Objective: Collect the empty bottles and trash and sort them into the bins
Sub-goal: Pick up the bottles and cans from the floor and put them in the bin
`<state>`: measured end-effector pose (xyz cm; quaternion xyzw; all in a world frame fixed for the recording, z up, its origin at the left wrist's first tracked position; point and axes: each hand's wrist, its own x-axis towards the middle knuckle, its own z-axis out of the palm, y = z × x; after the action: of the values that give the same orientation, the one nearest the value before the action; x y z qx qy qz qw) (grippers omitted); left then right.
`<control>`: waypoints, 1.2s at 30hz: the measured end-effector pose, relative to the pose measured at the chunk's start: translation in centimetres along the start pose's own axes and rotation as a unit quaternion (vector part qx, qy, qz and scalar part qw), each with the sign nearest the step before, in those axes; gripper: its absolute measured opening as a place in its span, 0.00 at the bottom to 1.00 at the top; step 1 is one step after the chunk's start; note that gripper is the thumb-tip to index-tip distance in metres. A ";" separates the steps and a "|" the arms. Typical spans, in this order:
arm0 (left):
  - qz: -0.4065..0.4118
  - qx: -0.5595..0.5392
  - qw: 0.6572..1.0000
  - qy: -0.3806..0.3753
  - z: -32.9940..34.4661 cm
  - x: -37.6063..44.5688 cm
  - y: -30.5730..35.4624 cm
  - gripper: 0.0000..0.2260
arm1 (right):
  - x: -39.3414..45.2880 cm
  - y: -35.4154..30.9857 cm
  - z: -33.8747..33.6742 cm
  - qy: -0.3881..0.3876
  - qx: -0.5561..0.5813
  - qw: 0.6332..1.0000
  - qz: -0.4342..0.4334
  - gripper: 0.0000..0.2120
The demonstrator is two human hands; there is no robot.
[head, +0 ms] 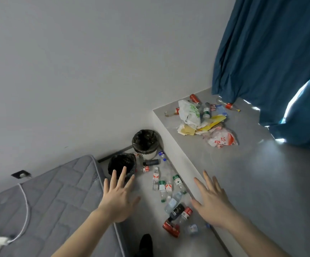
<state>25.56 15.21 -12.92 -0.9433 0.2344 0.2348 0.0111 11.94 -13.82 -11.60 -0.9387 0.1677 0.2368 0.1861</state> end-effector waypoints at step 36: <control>0.104 0.043 0.985 -0.129 -11.9 36.8 -14.2 0.35 | 32.5 -10.5 -4.8 -0.055 0.194 0.969 0.142 0.37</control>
<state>65.86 10.20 -20.08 -0.8743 0.3378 0.3437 0.0570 45.00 -14.03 -21.28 -0.8367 0.3313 0.2750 0.3384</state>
